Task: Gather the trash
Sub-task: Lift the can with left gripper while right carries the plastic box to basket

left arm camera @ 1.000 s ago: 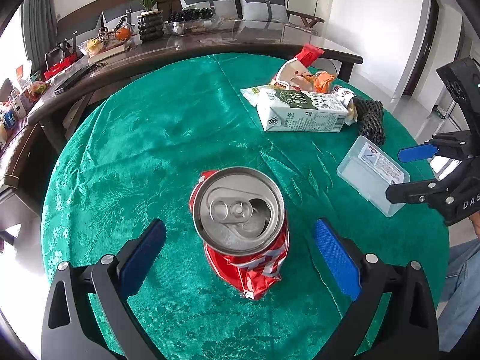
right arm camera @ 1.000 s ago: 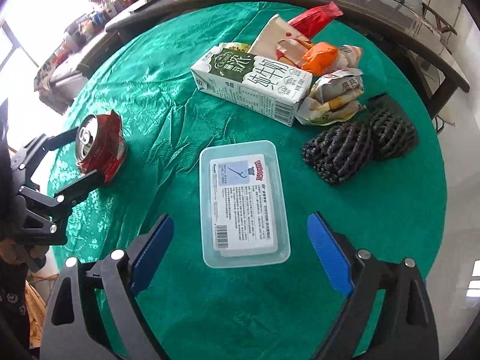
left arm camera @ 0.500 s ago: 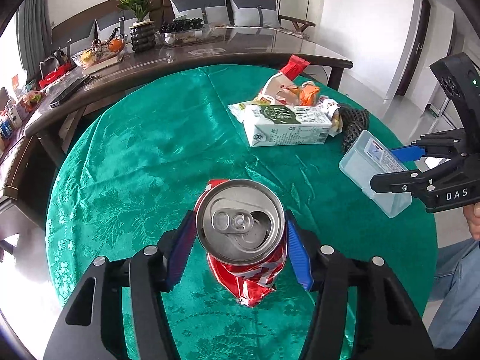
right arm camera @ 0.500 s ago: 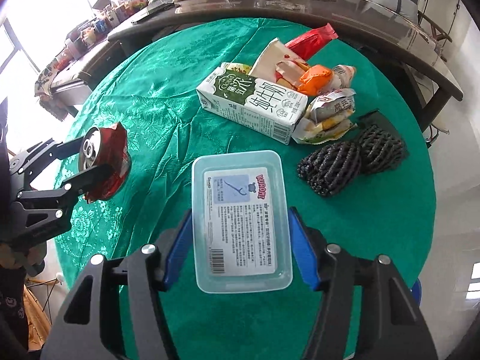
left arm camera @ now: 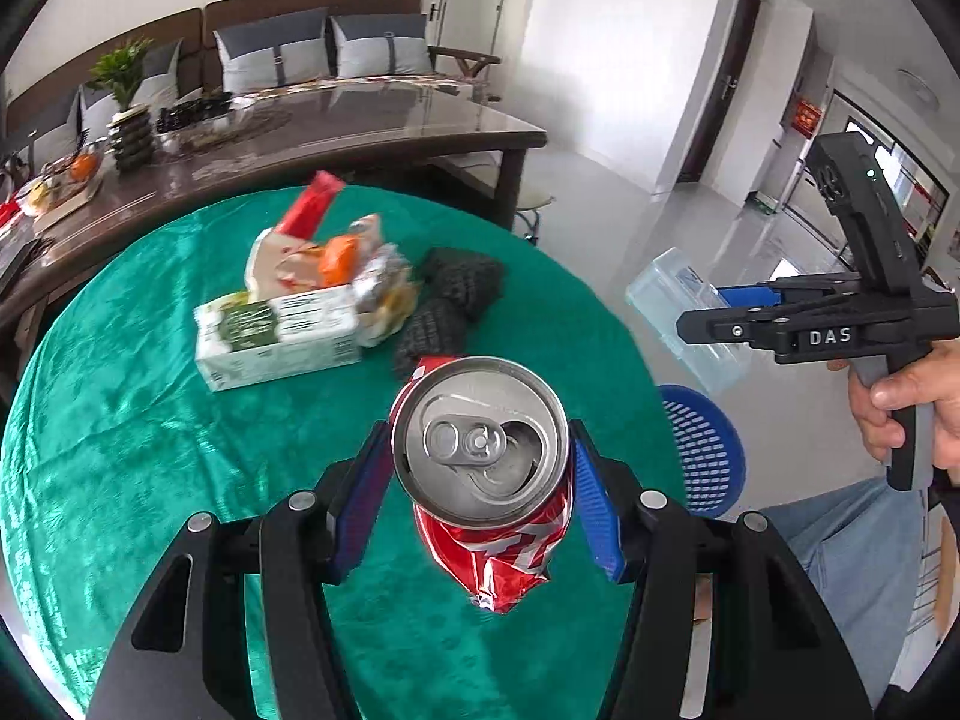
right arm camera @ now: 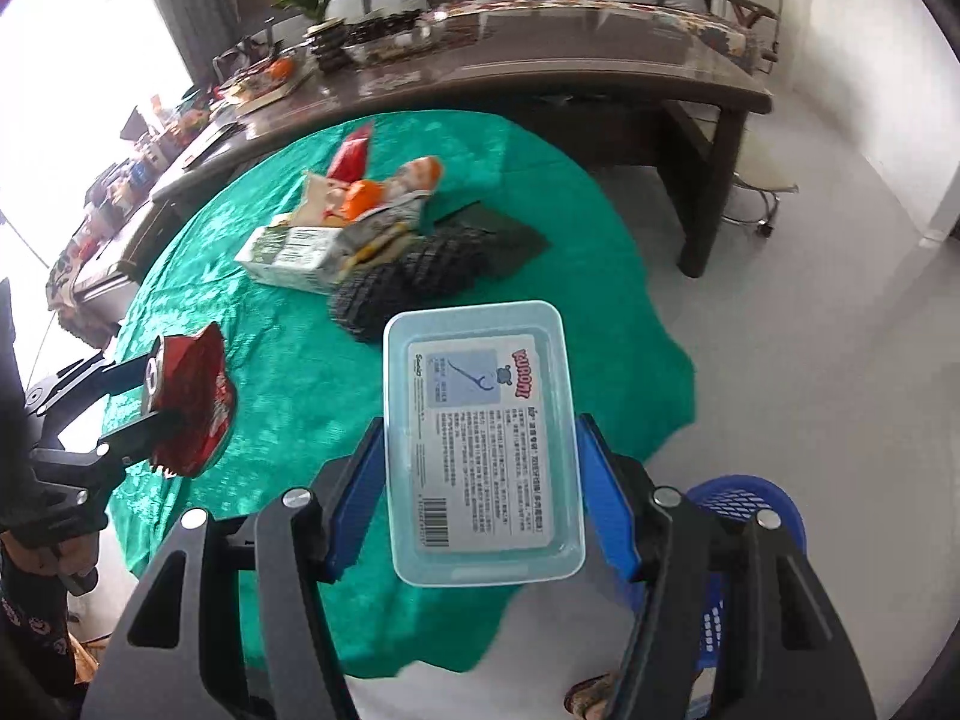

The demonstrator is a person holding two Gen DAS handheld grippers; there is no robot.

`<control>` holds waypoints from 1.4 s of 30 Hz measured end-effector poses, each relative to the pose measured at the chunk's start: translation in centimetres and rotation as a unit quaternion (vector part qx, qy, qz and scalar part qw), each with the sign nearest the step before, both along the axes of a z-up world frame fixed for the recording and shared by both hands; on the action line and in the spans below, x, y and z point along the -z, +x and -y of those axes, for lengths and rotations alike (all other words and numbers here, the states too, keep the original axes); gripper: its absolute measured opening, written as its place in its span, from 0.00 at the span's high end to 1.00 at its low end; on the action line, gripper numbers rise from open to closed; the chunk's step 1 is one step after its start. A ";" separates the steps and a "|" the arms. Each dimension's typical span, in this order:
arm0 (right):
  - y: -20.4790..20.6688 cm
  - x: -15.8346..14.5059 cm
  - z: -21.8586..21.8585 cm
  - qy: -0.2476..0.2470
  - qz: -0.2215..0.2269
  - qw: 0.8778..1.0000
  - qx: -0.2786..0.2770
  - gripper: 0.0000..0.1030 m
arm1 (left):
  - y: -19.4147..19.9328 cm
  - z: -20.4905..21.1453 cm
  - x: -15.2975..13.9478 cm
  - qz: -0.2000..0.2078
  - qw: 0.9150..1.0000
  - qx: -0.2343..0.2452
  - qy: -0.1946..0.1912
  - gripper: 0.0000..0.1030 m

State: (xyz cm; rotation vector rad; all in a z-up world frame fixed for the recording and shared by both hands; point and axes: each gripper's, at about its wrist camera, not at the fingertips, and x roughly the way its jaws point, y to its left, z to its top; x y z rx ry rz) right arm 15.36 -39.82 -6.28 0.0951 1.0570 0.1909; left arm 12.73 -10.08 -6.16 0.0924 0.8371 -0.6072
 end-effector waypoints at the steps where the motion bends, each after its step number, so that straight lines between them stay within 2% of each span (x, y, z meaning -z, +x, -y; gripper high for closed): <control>1: -0.4 0.4 1.7 -0.003 -0.003 1.000 0.014 0.42 | -0.3 1.8 -0.1 -0.002 1.000 0.014 -0.004 0.45; 6: -3.1 4.3 11.3 -0.038 -0.032 0.994 0.094 0.42 | -1.7 11.0 0.3 -0.015 0.997 0.079 -0.012 0.45; 10: -5.3 7.7 17.1 -0.032 -0.052 0.987 0.149 0.42 | -2.9 18.3 1.9 -0.032 0.992 0.121 -0.008 0.45; 17: -7.2 11.9 23.3 0.005 -0.066 0.976 0.208 0.41 | -3.3 28.2 6.7 -0.061 0.986 0.155 0.005 0.44; 23: -7.3 14.3 26.4 0.047 -0.076 0.968 0.236 0.41 | -2.1 34.0 11.4 -0.087 0.982 0.165 0.023 0.44; 30: -7.3 15.4 28.2 0.075 -0.080 0.961 0.255 0.41 | -1.0 37.6 15.6 -0.104 0.978 0.179 0.036 0.44; 32: -7.6 15.9 28.7 0.092 -0.079 0.958 0.261 0.22 | -1.1 38.0 16.3 -0.104 0.976 0.185 0.039 0.33; 33: -7.7 15.9 28.9 0.101 -0.077 0.955 0.269 0.17 | -1.0 38.1 16.5 -0.098 0.978 0.181 0.042 0.18; 34: -7.7 15.8 29.1 0.107 -0.075 0.953 0.271 0.17 | -0.9 38.1 16.5 -0.087 0.980 0.171 0.045 0.14; 37: -8.0 14.6 29.2 0.117 -0.053 0.952 0.278 0.17 | -0.2 37.3 15.4 -0.080 0.984 0.155 0.040 0.14; 42: -8.4 11.7 28.0 0.105 0.010 0.955 0.276 0.13 | -1.2 33.8 11.0 -0.020 0.991 0.126 0.036 0.10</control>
